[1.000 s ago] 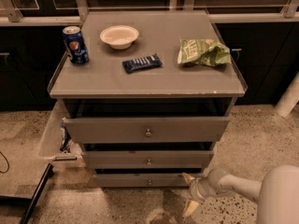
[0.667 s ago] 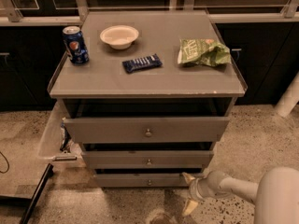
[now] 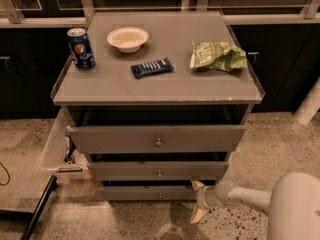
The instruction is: Open bottom drawer
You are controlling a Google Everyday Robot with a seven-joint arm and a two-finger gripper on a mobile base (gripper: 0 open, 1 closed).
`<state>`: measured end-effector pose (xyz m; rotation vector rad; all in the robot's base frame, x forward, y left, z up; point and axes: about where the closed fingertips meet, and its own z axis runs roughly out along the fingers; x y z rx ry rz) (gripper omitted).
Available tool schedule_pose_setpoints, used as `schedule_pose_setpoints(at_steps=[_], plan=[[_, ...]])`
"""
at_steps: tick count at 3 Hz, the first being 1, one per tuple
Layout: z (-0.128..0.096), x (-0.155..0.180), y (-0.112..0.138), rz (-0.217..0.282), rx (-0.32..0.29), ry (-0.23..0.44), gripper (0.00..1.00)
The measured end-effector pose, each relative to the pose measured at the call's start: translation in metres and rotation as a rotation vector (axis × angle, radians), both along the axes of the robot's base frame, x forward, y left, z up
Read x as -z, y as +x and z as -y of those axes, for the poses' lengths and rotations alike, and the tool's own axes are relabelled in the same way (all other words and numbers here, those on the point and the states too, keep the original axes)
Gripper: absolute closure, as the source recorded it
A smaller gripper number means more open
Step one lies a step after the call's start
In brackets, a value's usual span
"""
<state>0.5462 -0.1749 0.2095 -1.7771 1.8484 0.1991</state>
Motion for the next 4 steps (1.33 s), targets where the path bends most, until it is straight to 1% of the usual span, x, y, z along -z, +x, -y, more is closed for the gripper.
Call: schedule_pose_setpoints(at_steps=[1, 2, 3, 4], plan=[[-0.004, 0.005, 0.000, 0.004, -0.002, -0.005, 0.00], [-0.009, 0.016, 0.008, 0.029, -0.007, 0.002, 0.00], [-0.011, 0.025, 0.016, 0.067, -0.020, 0.046, 0.00], [-0.015, 0.036, 0.030, 0.112, -0.045, 0.084, 0.00]])
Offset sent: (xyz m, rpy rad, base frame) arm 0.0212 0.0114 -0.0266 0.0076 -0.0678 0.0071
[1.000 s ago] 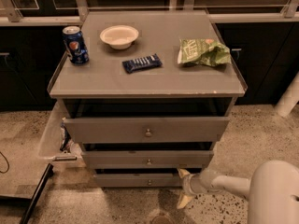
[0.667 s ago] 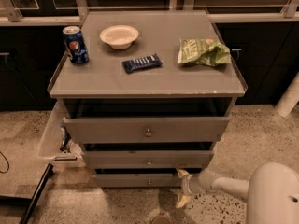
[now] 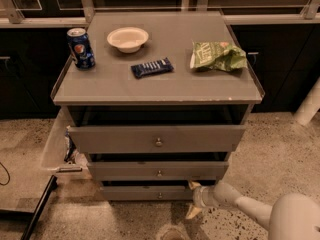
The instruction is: Open bottom drawer
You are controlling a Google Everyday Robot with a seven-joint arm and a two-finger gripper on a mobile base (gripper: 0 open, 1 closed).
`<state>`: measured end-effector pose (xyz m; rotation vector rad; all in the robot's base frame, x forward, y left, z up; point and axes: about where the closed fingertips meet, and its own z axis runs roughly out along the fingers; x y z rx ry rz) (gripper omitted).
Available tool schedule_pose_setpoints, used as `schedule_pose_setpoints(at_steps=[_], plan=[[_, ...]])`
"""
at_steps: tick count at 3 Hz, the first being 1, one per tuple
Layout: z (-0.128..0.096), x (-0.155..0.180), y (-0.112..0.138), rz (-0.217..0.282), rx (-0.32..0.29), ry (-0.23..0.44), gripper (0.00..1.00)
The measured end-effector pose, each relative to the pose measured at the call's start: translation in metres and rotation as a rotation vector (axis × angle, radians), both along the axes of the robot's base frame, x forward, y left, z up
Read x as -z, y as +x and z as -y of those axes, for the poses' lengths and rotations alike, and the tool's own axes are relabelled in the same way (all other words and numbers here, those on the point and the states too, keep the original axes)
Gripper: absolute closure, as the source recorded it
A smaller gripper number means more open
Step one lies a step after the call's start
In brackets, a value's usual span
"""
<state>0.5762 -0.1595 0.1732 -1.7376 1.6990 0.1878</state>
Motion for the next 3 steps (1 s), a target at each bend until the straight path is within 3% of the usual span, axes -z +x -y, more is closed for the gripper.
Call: schedule_pose_setpoints(at_steps=[3], plan=[[-0.003, 0.023, 0.017, -0.012, -0.038, -0.016, 0.00]])
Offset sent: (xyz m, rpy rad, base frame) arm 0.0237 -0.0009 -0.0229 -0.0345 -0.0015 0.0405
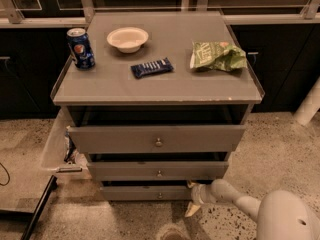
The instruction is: Open bottom drawer
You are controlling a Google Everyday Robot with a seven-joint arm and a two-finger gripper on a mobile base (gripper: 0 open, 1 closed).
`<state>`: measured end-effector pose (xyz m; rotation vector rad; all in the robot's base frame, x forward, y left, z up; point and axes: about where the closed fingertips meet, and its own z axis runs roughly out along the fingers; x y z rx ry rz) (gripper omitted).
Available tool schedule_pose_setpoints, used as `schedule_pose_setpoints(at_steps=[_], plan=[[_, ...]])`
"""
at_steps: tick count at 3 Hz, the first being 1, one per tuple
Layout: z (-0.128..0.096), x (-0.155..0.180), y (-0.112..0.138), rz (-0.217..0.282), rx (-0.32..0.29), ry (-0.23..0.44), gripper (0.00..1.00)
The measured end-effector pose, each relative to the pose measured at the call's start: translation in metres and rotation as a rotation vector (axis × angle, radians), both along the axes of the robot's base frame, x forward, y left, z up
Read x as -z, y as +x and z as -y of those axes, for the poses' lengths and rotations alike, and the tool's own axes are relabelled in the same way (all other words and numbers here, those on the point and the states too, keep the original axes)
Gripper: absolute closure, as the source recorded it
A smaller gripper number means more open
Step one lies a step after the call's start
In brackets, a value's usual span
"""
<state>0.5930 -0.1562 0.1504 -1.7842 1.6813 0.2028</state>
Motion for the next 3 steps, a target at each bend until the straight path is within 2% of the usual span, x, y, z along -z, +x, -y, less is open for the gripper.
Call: schedule_pose_setpoints(at_steps=[1, 3], plan=[[0.0000, 0.0000, 0.0000, 0.000, 0.000, 0.000, 0.19], [-0.0004, -0.0042, -0.0053, -0.008, -0.003, 0.004, 0.65]])
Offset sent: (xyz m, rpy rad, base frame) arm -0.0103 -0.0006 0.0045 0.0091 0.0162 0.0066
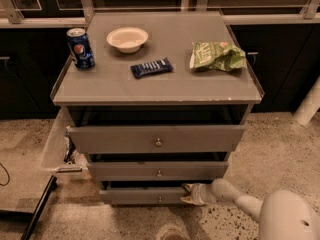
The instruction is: Open bottom drawer
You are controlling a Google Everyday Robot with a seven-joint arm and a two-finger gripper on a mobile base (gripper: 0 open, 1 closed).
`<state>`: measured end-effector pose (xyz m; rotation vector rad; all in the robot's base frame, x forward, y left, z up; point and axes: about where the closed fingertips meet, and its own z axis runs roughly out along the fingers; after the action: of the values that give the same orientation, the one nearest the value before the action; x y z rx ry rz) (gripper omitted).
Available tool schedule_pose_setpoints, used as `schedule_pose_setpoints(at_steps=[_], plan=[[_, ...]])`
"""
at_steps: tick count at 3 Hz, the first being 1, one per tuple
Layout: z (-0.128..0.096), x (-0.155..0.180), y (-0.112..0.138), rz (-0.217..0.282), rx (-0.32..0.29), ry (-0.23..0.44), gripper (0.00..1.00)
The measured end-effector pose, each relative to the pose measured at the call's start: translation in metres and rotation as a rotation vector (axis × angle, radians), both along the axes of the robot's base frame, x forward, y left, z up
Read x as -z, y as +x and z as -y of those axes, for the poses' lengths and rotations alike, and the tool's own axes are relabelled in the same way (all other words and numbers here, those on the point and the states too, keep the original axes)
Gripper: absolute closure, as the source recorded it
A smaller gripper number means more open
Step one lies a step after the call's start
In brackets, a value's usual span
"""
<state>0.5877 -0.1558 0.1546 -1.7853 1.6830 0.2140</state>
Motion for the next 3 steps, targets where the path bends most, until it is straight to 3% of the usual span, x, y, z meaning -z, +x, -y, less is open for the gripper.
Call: schedule_pose_setpoints(at_steps=[1, 3], plan=[[0.0000, -0.0043, 0.0000, 0.000, 0.000, 0.000, 0.62], [-0.0019, -0.0041, 0.0028, -0.003, 0.006, 0.002, 0.16]])
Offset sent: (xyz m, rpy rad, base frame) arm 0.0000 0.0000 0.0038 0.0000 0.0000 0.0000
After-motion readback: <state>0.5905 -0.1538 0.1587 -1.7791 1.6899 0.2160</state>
